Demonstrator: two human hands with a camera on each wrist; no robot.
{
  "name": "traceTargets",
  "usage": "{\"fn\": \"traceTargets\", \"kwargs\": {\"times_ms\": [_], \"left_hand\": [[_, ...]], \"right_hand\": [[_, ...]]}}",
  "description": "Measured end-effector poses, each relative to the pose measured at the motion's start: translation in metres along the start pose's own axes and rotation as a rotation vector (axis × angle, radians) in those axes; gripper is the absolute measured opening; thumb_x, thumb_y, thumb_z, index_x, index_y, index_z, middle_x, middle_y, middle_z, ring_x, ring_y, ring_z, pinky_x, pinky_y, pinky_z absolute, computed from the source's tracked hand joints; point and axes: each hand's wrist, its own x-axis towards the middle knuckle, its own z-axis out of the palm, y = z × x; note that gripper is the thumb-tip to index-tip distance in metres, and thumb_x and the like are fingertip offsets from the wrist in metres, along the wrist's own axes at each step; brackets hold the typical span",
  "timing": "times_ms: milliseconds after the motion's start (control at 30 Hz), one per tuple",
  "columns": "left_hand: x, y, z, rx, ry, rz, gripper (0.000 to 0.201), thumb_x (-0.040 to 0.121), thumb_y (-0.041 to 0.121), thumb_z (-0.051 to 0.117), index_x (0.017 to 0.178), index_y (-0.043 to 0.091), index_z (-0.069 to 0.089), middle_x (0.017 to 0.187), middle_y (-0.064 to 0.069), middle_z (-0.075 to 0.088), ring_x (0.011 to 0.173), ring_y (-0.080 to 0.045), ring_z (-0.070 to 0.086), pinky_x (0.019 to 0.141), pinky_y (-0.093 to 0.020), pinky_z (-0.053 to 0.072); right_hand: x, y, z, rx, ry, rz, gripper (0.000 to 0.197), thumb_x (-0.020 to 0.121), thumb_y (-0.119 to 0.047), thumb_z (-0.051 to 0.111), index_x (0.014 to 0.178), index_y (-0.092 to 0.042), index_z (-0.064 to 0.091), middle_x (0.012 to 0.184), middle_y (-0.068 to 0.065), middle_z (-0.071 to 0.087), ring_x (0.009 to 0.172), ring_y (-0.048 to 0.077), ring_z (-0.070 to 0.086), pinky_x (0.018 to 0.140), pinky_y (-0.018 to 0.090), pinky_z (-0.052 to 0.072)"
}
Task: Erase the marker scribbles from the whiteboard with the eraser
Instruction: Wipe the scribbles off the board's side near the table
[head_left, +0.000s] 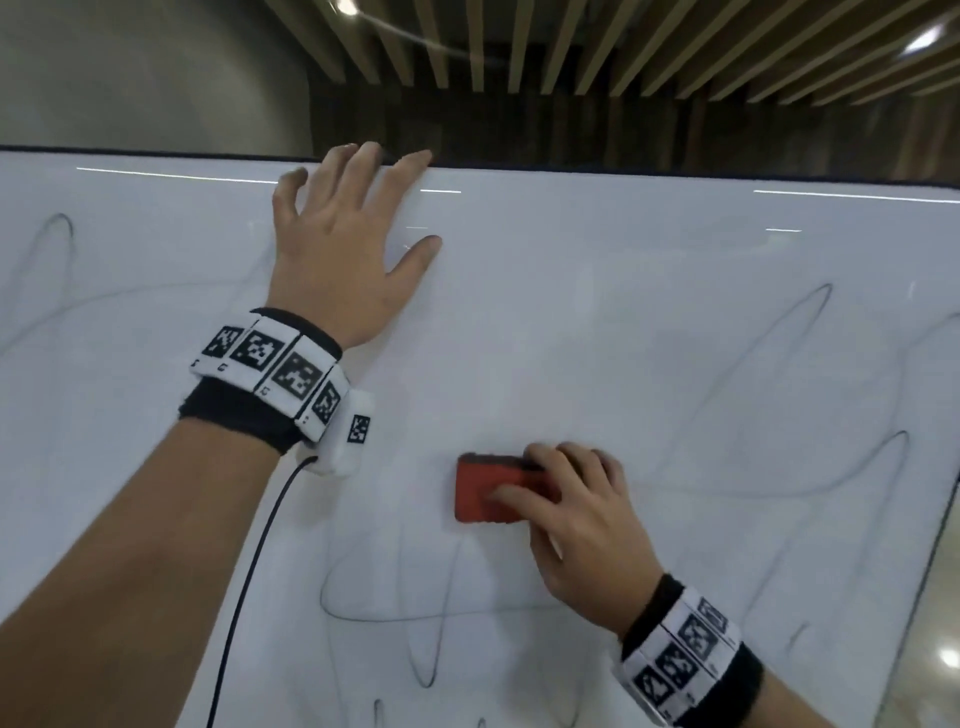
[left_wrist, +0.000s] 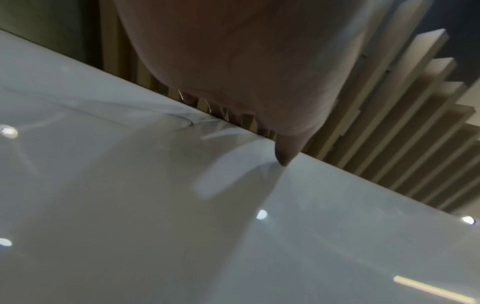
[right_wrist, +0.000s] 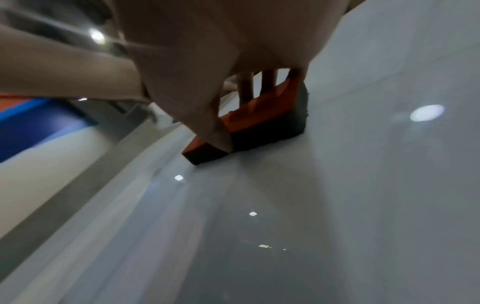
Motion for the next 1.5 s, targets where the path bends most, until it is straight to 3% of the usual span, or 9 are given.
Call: {"fn": "traceTargets", "kwargs": {"times_ms": [233,367,433,667,867,1033,1233,1400,1500], "left_hand": [[0.013,0.068,0.003,-0.163,0.045,-0.179,0.060,0.093,0.048,0.058,0.148,0.026,0.045,0.156,-0.014,0.041,0.152,-0.035,0.029,0.124,-0.056,0.019],[0.014,0.122,0.013,-0.173,0.006,0.021,0.062,0.095,0.047,0.056,0.152,0.028,0.042,0.161,-0.014,0.035,0.154,-0.034,0.025,0.124,-0.054,0.018],[0.016,0.134,0.020,-0.152,-0.018,0.051,0.061,0.095,0.048,0.054,0.152,0.029,0.043,0.160,-0.017,0.036,0.154,-0.037,0.025,0.124,-0.053,0.019],[0.017,0.133,0.027,-0.039,-0.021,0.041,0.063,0.096,0.058,0.051,0.153,0.034,0.040,0.159,-0.014,0.034,0.152,-0.036,0.027,0.121,-0.054,0.021],[0.015,0.140,0.027,-0.060,-0.033,0.008,0.070,0.093,0.062,0.055,0.155,0.036,0.036,0.162,-0.015,0.029,0.154,-0.036,0.021,0.121,-0.055,0.018],[0.014,0.137,0.027,-0.053,-0.028,0.022,0.069,0.094,0.063,0.055,0.155,0.036,0.036,0.161,-0.014,0.030,0.154,-0.035,0.023,0.121,-0.054,0.020],[0.014,0.134,0.031,-0.074,-0.012,0.021,0.068,0.095,0.066,0.052,0.155,0.039,0.035,0.162,-0.012,0.028,0.154,-0.033,0.021,0.121,-0.055,0.020],[0.014,0.134,0.031,-0.086,-0.008,0.023,0.069,0.095,0.065,0.052,0.155,0.037,0.035,0.162,-0.013,0.029,0.154,-0.034,0.021,0.120,-0.056,0.020],[0.014,0.138,0.033,-0.089,-0.020,0.006,0.069,0.095,0.065,0.051,0.156,0.037,0.034,0.162,-0.014,0.026,0.154,-0.035,0.019,0.120,-0.056,0.018]], "right_hand": [[0.038,0.092,-0.066,0.180,0.520,0.609,0.050,0.071,-0.017,0.065,0.120,-0.025,0.067,0.123,0.008,0.050,0.102,0.019,0.040,0.095,0.049,0.044],[0.020,0.065,-0.049,-0.004,0.223,0.153,0.047,0.079,-0.018,0.070,0.125,-0.027,0.065,0.128,0.011,0.054,0.108,0.034,0.050,0.090,0.047,0.044],[0.020,0.092,-0.063,-0.055,0.235,0.128,0.047,0.082,-0.019,0.069,0.128,-0.026,0.065,0.128,0.014,0.056,0.107,0.037,0.053,0.090,0.046,0.043],[0.006,0.187,-0.113,0.067,0.710,0.974,0.059,0.089,-0.032,0.063,0.146,-0.023,0.050,0.130,0.027,0.046,0.114,0.044,0.051,0.103,0.043,0.038],[0.023,0.150,-0.088,-0.038,0.414,0.376,0.047,0.094,-0.027,0.065,0.140,-0.022,0.056,0.130,0.018,0.047,0.107,0.033,0.046,0.099,0.047,0.043],[0.009,0.198,-0.115,0.044,0.702,0.980,0.060,0.091,-0.031,0.058,0.148,-0.019,0.045,0.134,0.030,0.043,0.118,0.048,0.046,0.105,0.050,0.035],[0.013,0.146,-0.083,-0.103,0.373,0.338,0.046,0.093,-0.023,0.063,0.138,-0.022,0.054,0.130,0.018,0.048,0.107,0.037,0.047,0.095,0.052,0.042],[-0.007,0.196,-0.114,0.075,0.629,1.022,0.064,0.090,-0.035,0.052,0.151,-0.019,0.039,0.135,0.031,0.040,0.120,0.049,0.042,0.104,0.051,0.033],[0.013,0.169,-0.102,-0.025,0.577,0.872,0.063,0.090,-0.033,0.050,0.149,-0.013,0.042,0.131,0.031,0.044,0.113,0.045,0.045,0.097,0.051,0.035]]}}
